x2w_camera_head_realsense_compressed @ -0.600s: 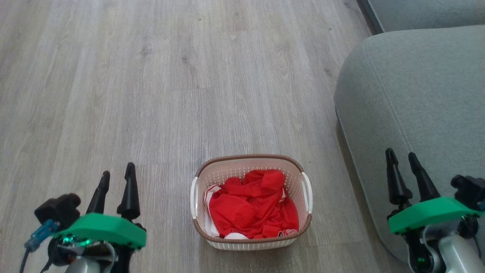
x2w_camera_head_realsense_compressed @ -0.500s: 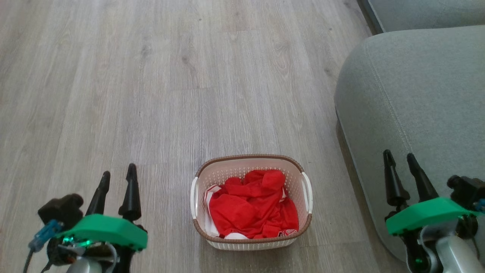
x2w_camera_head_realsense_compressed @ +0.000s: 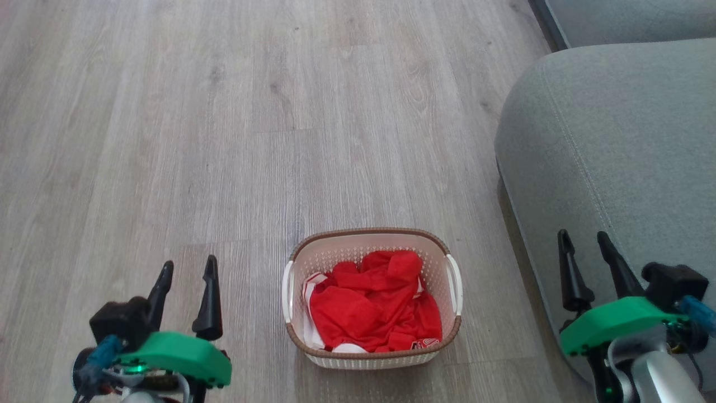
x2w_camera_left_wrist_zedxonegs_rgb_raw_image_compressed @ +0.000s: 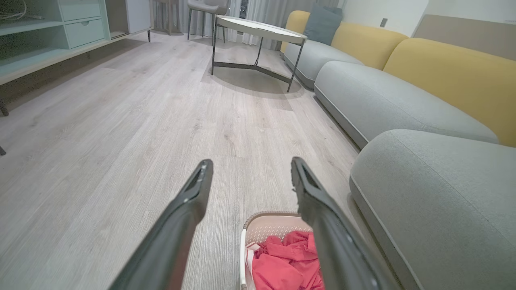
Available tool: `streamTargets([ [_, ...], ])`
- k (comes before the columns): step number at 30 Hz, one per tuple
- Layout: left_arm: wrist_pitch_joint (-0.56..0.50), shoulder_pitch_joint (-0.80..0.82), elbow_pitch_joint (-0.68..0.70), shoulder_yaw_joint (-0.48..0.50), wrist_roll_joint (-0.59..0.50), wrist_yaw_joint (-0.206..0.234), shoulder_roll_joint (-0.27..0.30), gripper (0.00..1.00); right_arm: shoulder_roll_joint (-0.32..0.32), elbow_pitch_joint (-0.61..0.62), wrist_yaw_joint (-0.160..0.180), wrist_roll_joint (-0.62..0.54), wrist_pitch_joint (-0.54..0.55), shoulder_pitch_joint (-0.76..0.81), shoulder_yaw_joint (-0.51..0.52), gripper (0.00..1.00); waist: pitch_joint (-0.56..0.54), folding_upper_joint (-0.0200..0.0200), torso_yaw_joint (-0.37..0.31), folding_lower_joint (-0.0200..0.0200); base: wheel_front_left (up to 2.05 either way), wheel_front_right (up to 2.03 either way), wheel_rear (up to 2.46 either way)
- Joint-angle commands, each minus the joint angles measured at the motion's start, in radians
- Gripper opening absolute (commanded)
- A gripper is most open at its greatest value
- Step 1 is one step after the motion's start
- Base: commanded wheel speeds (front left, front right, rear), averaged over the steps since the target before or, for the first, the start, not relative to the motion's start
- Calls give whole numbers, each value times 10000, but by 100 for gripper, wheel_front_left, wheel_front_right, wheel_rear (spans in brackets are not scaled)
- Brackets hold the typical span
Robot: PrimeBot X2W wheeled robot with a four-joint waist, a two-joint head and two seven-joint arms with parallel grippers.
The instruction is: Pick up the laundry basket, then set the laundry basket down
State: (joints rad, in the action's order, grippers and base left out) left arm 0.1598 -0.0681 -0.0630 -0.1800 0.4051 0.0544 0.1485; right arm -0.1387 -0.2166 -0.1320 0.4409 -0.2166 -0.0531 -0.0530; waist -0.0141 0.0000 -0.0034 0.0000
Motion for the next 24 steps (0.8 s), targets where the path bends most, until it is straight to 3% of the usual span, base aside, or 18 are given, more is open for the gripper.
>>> streamTargets([
  [1,135,250,313,251,-308,65,187,100,-8,252,10,-380,24,-181,-22,100,2,0,10,0,0,0,0],
  [11,370,176,412,37,-1566,241,307,100,326,45,12,-1776,101,-150,152,100,24,0,24,0,0,0,0],
  [24,441,16,456,56,-2254,291,188,100,661,-191,13,-3025,85,-166,374,100,23,0,-67,0,0,0,0],
])
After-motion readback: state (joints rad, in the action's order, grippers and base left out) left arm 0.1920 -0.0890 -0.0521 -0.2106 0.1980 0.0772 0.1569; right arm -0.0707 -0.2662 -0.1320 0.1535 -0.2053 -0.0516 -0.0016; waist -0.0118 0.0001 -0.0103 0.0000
